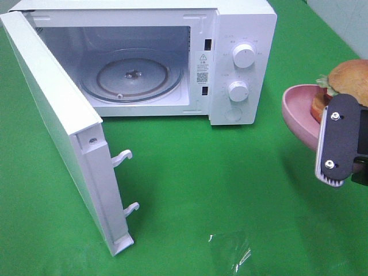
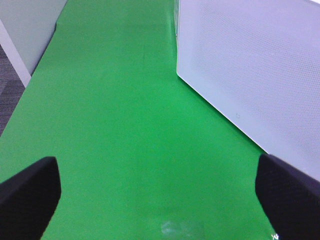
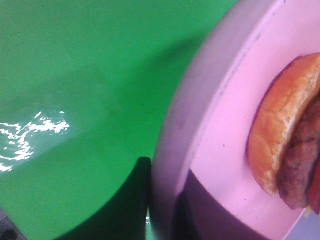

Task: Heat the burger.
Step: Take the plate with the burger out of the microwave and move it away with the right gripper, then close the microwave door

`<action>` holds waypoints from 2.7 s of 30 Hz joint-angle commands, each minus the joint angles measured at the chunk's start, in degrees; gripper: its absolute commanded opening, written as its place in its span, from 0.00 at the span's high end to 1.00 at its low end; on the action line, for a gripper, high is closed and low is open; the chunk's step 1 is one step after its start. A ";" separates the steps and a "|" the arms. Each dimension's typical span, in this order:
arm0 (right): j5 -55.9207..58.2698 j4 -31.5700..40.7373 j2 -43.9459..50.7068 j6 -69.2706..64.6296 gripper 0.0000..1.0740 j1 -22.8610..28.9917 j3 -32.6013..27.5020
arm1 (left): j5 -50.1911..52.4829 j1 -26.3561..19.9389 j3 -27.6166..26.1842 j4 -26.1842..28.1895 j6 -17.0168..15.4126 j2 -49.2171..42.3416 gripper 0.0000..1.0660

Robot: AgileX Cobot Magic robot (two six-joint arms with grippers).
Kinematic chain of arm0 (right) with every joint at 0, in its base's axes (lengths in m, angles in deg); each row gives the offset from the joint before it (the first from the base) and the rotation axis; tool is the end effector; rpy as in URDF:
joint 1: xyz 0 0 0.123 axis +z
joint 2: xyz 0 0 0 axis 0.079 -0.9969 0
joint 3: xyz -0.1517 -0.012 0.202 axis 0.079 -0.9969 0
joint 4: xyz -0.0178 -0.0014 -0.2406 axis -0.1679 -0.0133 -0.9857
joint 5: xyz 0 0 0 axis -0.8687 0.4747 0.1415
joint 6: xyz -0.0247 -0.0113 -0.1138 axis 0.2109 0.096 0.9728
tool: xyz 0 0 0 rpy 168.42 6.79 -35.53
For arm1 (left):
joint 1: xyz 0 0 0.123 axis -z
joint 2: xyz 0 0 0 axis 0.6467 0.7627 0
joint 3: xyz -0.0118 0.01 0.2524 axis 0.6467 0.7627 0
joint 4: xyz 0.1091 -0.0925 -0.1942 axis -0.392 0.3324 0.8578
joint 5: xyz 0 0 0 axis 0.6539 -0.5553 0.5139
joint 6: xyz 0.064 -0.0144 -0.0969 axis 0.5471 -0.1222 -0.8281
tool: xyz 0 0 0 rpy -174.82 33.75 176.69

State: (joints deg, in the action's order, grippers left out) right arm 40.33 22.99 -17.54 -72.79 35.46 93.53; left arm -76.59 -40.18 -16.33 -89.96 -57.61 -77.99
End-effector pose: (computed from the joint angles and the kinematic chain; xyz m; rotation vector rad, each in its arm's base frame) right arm 0.1772 0.0872 0.1896 -1.5100 2.1533 -0.5286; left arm 0.0377 -0.0001 0.2658 0.0221 2.0285 0.0113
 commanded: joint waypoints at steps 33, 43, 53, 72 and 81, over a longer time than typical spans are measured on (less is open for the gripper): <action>9.40 -16.44 -20.34 -51.51 0.99 -0.06 0.40 | 0.11 -0.06 0.23 0.34 -0.23 -0.23 0.08; 7.33 -14.73 -28.65 -60.85 0.99 -2.41 0.46 | 0.11 -0.06 0.23 0.34 -0.23 -0.23 0.08; 2.18 -14.73 -35.52 -62.05 0.98 -8.65 2.41 | 0.11 -0.06 0.23 0.34 -0.23 -0.23 0.08; -0.63 -11.40 -37.24 -60.22 0.78 -11.86 7.96 | 0.11 -0.06 0.23 0.34 -0.23 -0.23 0.08; -2.46 1.26 -24.81 -45.89 0.54 -11.86 10.14 | 0.11 -0.06 0.23 0.34 -0.23 -0.23 0.08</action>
State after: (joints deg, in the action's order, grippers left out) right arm 37.63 23.39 -43.10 -120.23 23.72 103.33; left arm -76.59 -40.18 -16.33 -89.96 -57.61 -77.99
